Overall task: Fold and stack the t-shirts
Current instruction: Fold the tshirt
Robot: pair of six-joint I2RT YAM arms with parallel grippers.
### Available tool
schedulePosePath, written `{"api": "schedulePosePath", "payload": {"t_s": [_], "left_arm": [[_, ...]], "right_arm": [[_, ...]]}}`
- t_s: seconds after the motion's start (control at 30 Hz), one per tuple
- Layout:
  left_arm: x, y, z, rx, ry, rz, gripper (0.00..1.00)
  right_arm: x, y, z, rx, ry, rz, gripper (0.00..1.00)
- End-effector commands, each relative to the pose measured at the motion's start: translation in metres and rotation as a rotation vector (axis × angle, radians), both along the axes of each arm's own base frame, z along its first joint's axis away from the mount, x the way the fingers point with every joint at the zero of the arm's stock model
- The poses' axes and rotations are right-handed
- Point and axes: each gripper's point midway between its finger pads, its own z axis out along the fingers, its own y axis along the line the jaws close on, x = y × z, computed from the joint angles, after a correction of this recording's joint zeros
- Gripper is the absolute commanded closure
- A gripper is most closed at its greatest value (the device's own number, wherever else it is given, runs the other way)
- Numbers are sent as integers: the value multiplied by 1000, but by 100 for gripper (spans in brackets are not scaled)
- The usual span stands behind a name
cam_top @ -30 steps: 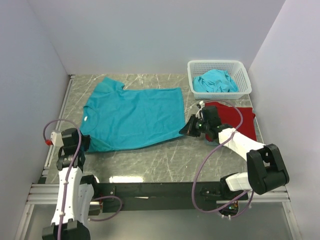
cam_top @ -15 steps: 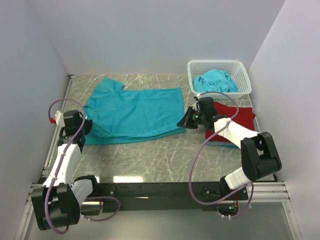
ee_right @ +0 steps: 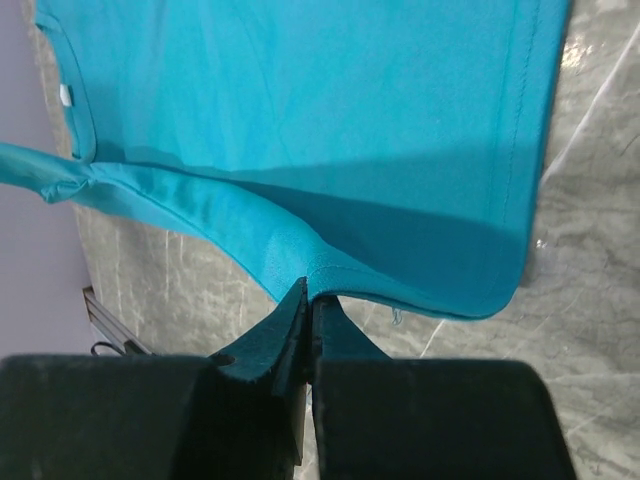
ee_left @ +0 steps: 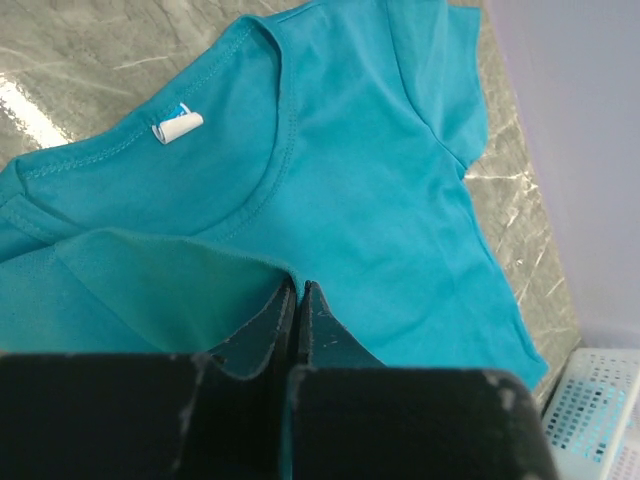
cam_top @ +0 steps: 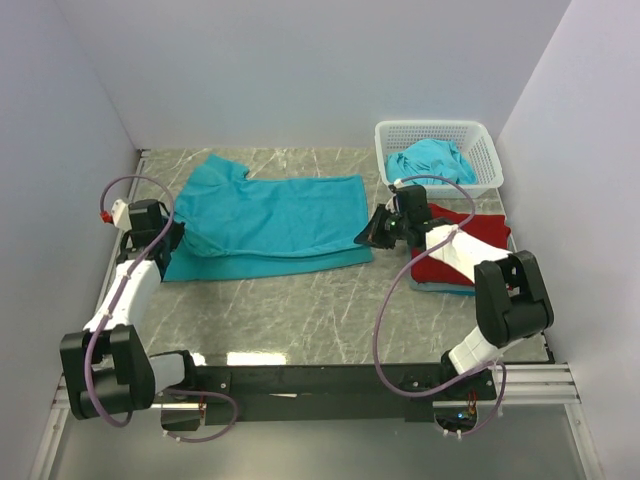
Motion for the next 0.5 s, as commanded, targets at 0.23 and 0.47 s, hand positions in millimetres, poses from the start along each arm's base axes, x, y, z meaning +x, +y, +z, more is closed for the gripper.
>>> {"api": "schedulePosePath", "payload": {"t_s": [0.23,0.47], "left_arm": [[31,7,7,40,-41,-6,95],[44,11,-9,49,-6,-1,56]], "right_arm": [[38,-1,4,16,-14,-51,90],[62,-5,-6,-11,-3,-89,79]]}}
